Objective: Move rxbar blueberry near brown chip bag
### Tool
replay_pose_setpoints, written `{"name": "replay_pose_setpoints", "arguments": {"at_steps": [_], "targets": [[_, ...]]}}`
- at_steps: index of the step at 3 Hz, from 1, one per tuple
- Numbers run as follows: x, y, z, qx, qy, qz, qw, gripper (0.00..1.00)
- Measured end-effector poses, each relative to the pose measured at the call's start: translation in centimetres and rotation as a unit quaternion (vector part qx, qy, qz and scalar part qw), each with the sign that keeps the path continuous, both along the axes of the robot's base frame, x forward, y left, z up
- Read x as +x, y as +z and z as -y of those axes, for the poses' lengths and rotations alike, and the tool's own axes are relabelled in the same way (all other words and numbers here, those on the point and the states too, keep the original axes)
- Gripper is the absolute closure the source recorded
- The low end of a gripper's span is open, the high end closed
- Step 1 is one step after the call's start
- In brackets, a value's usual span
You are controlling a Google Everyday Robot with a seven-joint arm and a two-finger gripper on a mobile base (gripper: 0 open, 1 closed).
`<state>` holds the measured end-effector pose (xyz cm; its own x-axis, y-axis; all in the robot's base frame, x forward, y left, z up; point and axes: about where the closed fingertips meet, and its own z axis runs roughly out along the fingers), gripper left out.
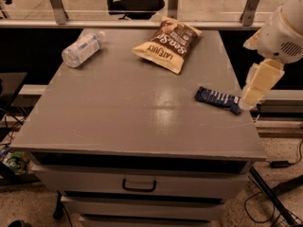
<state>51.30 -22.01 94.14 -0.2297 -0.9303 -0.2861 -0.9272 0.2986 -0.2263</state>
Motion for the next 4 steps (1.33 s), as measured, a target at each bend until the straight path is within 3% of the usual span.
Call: {"name": "replay_pose_setpoints", "arguments": {"at_steps": [1, 2, 4], "targets": [[3.1, -2.1, 0.3, 0.022, 0.001, 0.004, 0.9998, 0.00], [4.6, -4.2, 0.7, 0.046, -0.009, -0.003, 0.9989, 0.00], [5.3, -8.7, 0.7, 0.065, -0.014, -0.023, 0.9976, 0.00]]}}
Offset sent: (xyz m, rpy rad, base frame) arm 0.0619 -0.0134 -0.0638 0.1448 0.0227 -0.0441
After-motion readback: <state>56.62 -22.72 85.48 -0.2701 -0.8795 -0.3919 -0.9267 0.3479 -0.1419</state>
